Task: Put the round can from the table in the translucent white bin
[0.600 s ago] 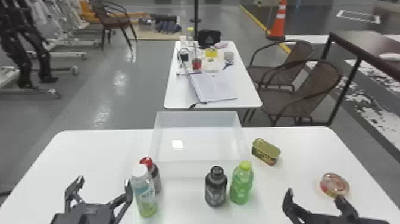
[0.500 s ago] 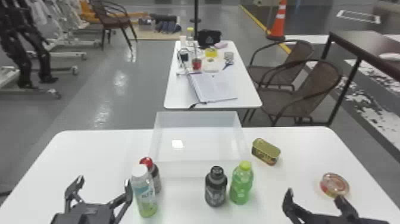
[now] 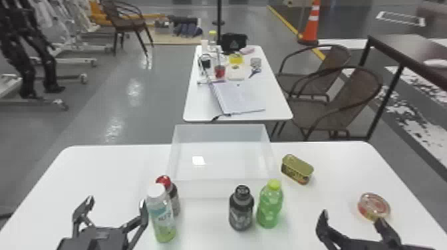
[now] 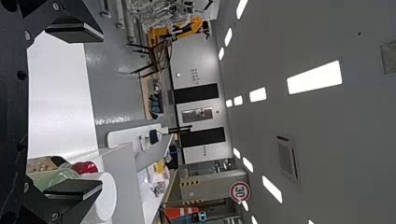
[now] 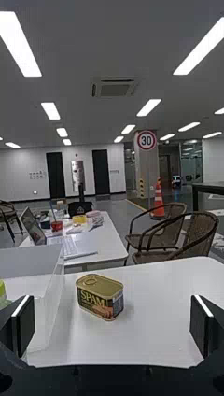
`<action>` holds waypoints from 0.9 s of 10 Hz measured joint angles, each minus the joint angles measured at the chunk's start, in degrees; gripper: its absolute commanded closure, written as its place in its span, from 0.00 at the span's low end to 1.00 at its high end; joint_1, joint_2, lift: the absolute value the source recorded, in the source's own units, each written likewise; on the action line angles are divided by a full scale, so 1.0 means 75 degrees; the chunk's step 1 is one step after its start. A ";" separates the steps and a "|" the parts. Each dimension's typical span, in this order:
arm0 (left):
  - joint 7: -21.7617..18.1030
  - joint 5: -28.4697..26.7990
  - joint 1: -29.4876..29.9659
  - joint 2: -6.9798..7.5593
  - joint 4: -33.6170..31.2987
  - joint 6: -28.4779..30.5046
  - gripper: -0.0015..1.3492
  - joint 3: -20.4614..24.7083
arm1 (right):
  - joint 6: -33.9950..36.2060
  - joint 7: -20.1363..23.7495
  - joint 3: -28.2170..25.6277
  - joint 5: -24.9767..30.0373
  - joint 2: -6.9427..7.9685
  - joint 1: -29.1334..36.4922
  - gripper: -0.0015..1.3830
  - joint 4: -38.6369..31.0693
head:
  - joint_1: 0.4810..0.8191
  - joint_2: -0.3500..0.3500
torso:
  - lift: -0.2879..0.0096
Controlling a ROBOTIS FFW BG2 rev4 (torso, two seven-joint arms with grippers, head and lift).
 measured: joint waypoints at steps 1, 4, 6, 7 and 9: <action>0.0000 0.0009 0.0002 0.0000 0.0000 -0.0004 0.14 0.0000 | -0.0033 -0.0014 0.0000 -0.0021 0.0004 -0.0002 0.04 0.0016 | 0.20 0.50 | 0.63; 0.0000 0.0092 0.0023 0.0000 0.0000 0.0028 0.14 0.0001 | -0.0236 -0.0683 -0.0012 -0.0099 -0.0004 0.0010 0.05 0.0085 | 0.20 0.50 | 0.63; 0.0000 0.0097 0.0036 0.0000 -0.0001 0.0029 0.14 0.0001 | -0.0313 -0.0948 -0.0137 -0.0204 -0.0005 0.0019 0.05 0.0198 | 0.20 0.50 | 0.63; 0.0000 0.0098 0.0037 0.0000 -0.0009 0.0025 0.14 0.0001 | -0.0226 -0.1124 -0.0229 -0.0277 -0.0005 0.0010 0.05 0.0190 | 0.20 0.50 | 0.63; 0.0000 0.0098 0.0047 0.0000 -0.0010 0.0027 0.14 0.0002 | 0.0583 -0.1169 -0.0581 -0.0406 -0.0005 -0.0102 0.05 -0.0084 | 0.20 0.50 | 0.63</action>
